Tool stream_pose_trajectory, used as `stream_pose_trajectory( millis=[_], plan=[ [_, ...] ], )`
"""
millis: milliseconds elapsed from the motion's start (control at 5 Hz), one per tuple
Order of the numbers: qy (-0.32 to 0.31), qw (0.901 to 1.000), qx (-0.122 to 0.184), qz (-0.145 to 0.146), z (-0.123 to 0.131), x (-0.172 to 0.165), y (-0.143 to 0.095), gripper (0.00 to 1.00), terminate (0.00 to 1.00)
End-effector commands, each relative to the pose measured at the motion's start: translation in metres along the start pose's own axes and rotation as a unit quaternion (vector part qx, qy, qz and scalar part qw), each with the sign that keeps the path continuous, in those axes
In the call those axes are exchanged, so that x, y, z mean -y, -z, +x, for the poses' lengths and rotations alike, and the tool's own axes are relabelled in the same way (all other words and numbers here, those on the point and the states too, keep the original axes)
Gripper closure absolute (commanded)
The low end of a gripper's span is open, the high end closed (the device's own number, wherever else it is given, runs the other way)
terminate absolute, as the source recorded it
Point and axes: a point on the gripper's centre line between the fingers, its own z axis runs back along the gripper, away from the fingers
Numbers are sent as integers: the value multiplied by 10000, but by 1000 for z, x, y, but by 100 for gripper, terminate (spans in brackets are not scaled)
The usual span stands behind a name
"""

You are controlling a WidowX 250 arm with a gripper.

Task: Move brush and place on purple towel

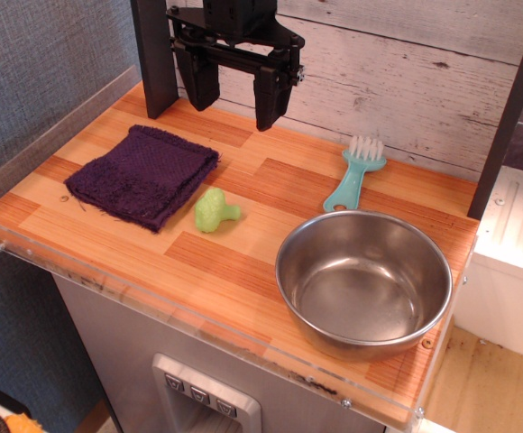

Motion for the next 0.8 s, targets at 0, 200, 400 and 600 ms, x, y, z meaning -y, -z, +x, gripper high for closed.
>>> stream_pose_trajectory(
  millis=[0, 200, 400, 600],
  plan=[
    [0, 10000, 0, 0, 0, 0, 0, 0, 0],
    [-203, 9996, 77, -175, 21, 12, 9, 0, 0],
    [-560, 9973, 311, -354, 51, 27, 18, 0, 0],
    [-684, 9962, 419, -347, 83, 46, 33, 0, 0]
  ],
)
